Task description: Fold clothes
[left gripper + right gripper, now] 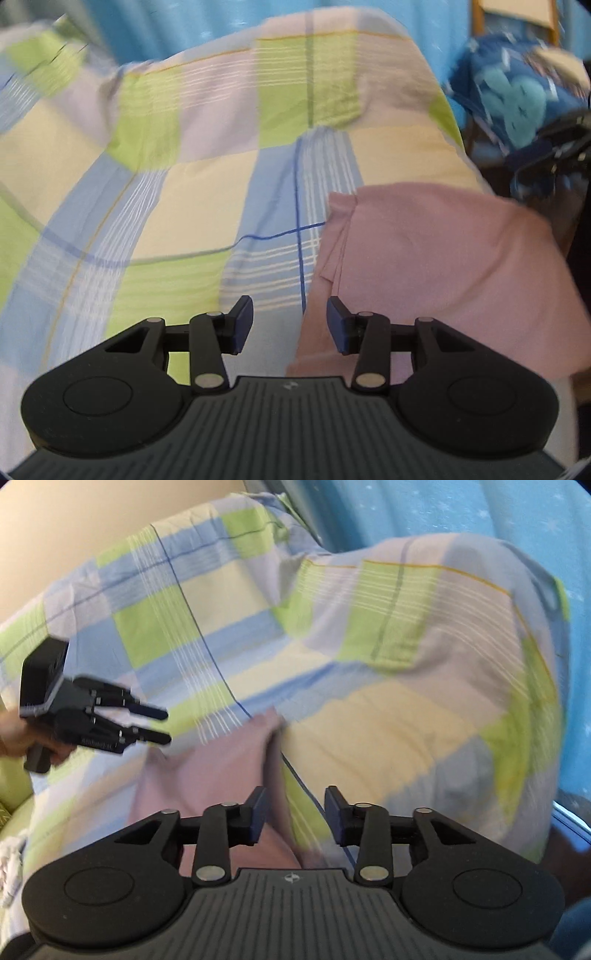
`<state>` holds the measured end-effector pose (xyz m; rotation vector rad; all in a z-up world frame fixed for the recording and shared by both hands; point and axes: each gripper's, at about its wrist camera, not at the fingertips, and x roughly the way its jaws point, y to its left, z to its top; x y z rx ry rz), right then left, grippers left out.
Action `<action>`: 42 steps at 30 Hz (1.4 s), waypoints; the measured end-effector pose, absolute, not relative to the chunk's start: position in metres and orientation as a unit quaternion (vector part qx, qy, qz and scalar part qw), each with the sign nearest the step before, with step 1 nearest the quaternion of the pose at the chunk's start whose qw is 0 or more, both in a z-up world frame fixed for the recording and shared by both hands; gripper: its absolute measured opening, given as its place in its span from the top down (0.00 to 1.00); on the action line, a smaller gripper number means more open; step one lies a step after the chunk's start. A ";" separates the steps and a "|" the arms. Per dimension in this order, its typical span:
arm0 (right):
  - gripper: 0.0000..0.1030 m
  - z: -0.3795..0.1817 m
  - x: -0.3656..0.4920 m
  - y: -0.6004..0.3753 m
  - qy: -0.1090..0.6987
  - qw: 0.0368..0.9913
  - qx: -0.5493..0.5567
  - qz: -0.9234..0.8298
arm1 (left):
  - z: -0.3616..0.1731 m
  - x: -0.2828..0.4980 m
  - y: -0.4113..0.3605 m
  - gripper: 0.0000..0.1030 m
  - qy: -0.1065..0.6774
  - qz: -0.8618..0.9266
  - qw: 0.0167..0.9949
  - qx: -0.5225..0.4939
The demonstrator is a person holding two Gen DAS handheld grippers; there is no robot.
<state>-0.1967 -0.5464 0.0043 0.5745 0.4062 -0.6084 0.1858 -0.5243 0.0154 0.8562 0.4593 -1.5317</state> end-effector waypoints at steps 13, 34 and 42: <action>0.96 -0.013 -0.109 -0.621 0.215 0.898 0.307 -0.231 | -0.016 0.195 -0.483 0.64 0.298 -0.620 0.679 0.257; 0.84 -0.022 -0.101 -0.632 0.233 0.906 0.219 -0.277 | -0.022 0.199 -0.497 0.88 0.308 -0.579 0.708 0.261; 0.62 0.006 -0.192 -0.571 0.179 0.901 0.242 -0.312 | -0.005 0.147 -0.463 0.69 0.160 -0.582 0.679 0.418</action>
